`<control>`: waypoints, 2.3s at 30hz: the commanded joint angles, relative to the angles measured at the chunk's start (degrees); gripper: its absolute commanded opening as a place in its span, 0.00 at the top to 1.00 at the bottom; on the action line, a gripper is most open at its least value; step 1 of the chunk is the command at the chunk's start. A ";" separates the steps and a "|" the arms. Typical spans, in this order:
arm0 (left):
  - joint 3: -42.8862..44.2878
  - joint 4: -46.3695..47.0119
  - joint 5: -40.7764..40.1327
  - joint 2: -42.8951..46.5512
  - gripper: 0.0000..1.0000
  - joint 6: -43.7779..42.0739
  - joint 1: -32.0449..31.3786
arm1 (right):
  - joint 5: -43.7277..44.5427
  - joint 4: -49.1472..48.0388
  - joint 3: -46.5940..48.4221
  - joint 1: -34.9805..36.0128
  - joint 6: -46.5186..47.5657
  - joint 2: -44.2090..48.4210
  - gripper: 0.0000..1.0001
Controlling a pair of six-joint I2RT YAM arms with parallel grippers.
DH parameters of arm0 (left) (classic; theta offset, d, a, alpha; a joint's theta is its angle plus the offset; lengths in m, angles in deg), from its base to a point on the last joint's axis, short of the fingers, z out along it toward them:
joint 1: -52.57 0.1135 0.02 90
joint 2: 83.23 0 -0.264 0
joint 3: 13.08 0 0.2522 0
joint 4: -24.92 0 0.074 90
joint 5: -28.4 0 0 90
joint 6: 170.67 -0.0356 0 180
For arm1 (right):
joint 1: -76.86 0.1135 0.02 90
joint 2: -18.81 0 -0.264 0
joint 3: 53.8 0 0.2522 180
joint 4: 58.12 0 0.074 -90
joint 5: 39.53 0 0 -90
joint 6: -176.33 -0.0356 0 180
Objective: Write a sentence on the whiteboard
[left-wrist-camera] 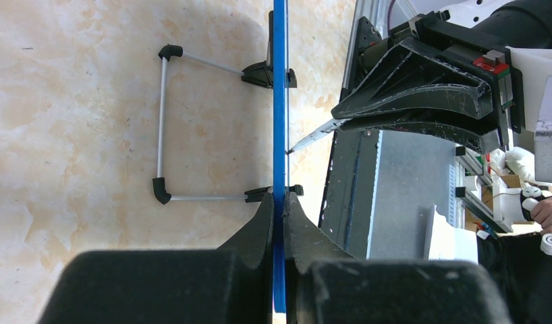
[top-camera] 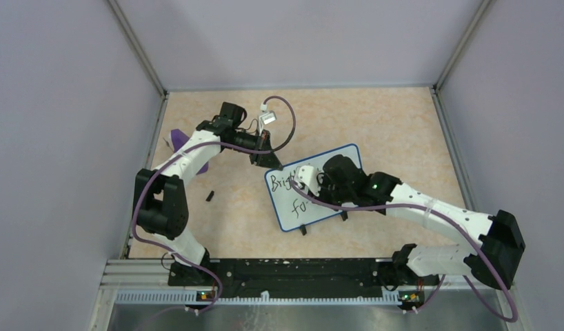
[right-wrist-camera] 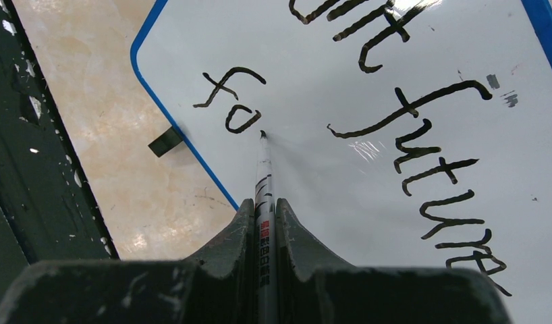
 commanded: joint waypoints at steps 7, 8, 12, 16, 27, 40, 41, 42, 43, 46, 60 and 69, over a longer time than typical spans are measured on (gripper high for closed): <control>0.72 -1.76 -3.91 -1.47 1.00 -1.75 0.49 | 1.94 0.16 -2.68 0.31 1.05 1.21 1.00; 0.85 -1.75 -3.88 -1.60 1.00 -1.73 0.49 | 1.39 0.38 -2.90 0.31 1.21 1.16 1.00; 0.94 -1.89 -4.03 -1.69 1.00 -1.74 0.49 | 0.23 0.18 -3.41 0.78 1.35 0.47 1.00; 0.89 -1.84 -4.15 -1.64 1.00 -1.77 0.49 | 0.09 -0.75 -2.97 1.09 1.36 -0.09 1.00; 0.94 -2.04 -4.18 -1.37 1.00 -1.79 0.49 | 1.76 -1.36 -0.41 -0.04 -0.39 0.58 1.00; 0.77 -1.92 -4.38 -1.19 1.00 -1.73 0.50 | 1.75 -1.31 0.84 -1.84 -1.20 1.78 1.00; 0.81 -1.89 -4.31 -1.13 1.00 -1.67 0.49 | 1.45 -1.23 0.94 -1.90 -1.14 1.78 1.00; 0.86 -1.92 -4.31 -1.17 1.00 -1.69 0.51 | 1.12 -1.18 1.03 -1.87 -1.10 1.75 1.00; 0.86 -1.93 -4.30 -1.16 1.00 -1.72 0.49 | 0.63 -1.11 1.13 -1.87 -1.02 1.59 1.00; 0.85 -1.93 -4.36 -1.15 1.00 -1.60 0.49 | -0.03 -0.99 1.47 -1.92 -0.92 1.15 1.00; 0.69 -1.98 -4.44 -0.76 1.00 -1.77 0.49 | 1.42 -0.99 2.16 -2.03 -1.47 0.93 1.00; 0.77 -2.02 -4.43 -0.82 1.00 -1.77 0.49 | 2.35 1.03 0.39 -3.62 -0.95 3.79 1.00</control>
